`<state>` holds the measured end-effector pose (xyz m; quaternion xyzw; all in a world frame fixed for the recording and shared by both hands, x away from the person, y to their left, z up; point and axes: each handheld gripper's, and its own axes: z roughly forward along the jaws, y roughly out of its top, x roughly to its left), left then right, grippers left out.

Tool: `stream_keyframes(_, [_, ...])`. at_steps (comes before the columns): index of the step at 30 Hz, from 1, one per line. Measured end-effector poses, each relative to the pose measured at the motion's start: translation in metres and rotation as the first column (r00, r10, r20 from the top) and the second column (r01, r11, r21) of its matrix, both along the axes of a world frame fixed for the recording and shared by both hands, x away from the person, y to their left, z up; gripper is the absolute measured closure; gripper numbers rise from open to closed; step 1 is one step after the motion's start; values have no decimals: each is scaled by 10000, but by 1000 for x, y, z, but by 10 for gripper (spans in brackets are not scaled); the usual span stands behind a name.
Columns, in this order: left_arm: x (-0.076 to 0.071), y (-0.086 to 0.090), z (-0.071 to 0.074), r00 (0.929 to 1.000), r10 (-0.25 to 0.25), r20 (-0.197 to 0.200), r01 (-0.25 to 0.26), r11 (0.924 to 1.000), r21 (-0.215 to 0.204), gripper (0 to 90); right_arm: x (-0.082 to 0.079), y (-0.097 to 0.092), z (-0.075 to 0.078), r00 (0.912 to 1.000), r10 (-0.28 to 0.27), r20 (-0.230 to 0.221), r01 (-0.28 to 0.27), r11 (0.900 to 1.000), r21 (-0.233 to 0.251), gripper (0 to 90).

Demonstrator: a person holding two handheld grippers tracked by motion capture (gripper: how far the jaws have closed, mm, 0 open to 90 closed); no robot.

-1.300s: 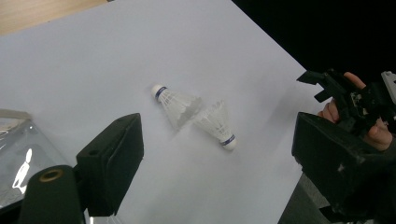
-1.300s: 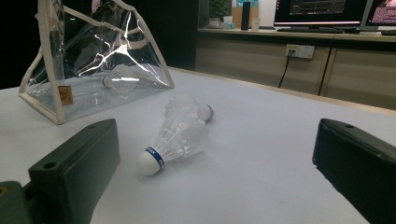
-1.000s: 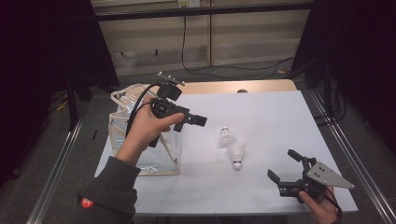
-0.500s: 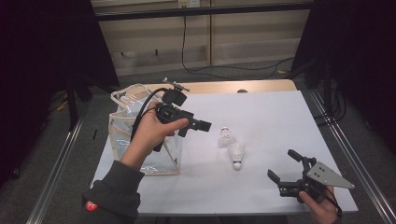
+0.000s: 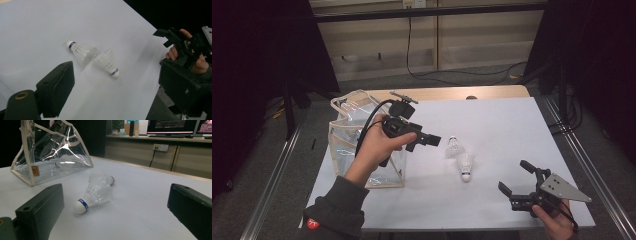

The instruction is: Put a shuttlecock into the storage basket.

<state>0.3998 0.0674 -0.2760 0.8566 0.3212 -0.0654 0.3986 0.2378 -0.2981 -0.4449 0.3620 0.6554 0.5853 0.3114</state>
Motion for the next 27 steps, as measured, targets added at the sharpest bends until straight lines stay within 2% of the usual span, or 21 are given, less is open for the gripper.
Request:
stream_keyframes(4, [-2,-2,-3,10000,8,-13,-8,9999,-128,134,0,0,0,10000,9,8,-9,10000,-4,7])
stream_keyframes(27, [-8,-11,-18,9996,-279,0,279,9996,-59,125,-1,0,0,10000,-12,-17,12,10000,12,7])
